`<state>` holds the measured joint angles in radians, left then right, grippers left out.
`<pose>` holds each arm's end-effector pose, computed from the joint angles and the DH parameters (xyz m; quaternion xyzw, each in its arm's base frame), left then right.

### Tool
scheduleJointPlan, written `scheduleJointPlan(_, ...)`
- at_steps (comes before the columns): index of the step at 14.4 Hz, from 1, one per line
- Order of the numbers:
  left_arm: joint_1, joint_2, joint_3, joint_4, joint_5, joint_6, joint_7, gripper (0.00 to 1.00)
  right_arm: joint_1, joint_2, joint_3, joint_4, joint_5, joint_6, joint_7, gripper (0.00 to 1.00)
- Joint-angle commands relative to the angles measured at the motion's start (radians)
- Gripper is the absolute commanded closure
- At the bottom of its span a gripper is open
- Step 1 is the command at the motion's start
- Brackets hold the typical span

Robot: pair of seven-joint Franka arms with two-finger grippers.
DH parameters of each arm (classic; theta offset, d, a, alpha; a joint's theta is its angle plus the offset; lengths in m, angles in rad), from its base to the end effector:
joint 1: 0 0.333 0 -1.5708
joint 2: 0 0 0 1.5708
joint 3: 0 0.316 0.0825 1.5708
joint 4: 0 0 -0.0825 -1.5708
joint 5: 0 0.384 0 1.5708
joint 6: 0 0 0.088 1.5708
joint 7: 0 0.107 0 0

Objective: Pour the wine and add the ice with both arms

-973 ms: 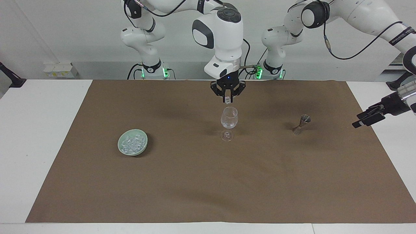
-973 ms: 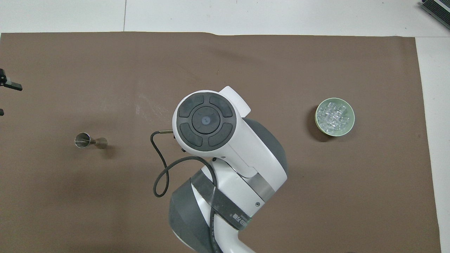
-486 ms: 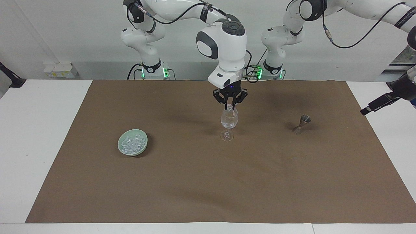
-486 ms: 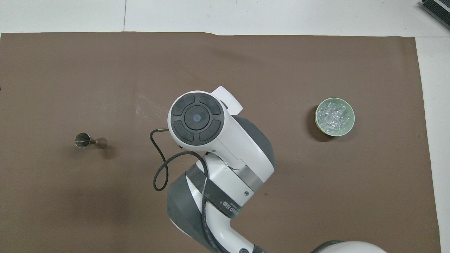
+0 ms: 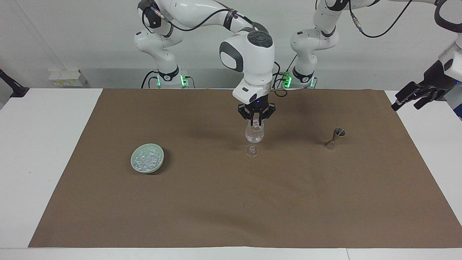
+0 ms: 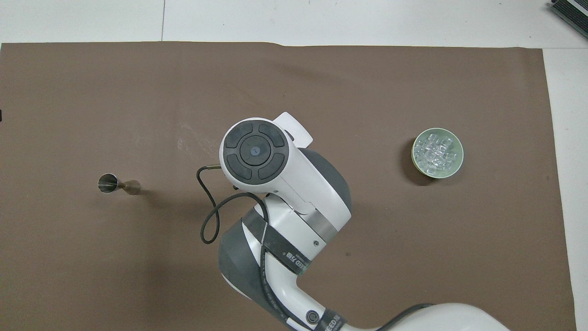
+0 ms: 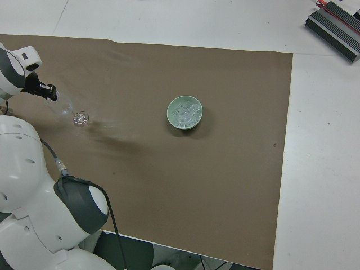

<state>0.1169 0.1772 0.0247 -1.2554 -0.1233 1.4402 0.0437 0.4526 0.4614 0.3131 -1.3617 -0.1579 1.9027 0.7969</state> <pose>0.5909 0.0680 0.6586 0.9974 0.0404 0.0092 0.0583 0.5409 0.4466 0.4753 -0.9986 0.0125 -0.0416 0.0301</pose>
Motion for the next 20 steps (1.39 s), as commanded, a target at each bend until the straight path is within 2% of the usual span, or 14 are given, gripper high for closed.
scheduleJointPlan(1,-0.003,-0.039,-0.031,-0.013,0.036,-0.041,0.019,0.0,0.006,0.016,0.003,0.02,-0.032,0.009,0.025,1.0)
scheduleJointPlan(6,0.01,-0.087,-0.207,-0.035,0.195,-0.078,0.005,0.0,0.006,0.016,0.003,0.02,-0.031,0.001,0.025,0.98)
scheduleJointPlan(8,0.009,-0.103,-0.224,-0.085,0.2,-0.1,-0.007,0.0,0.006,0.016,0.003,0.02,-0.031,-0.002,0.025,0.98)
scheduleJointPlan(10,0.009,-0.159,-0.23,-0.154,0.192,-0.066,-0.01,0.0,0.008,0.013,0.003,0.02,-0.032,-0.013,0.025,0.88)
scheduleJointPlan(14,0.001,-0.243,-0.23,-0.306,0.189,0.043,-0.013,0.0,0.009,0.011,0.003,0.02,-0.032,-0.027,0.027,0.87)
scheduleJointPlan(16,0.001,-0.243,-0.23,-0.306,0.183,0.057,-0.013,0.0,0.008,0.011,0.003,0.02,-0.032,-0.028,0.027,0.83)
scheduleJointPlan(20,0.02,-0.243,-0.226,-0.305,0.091,0.097,0.008,0.0,0.008,0.011,0.003,0.02,-0.032,-0.028,0.027,0.82)
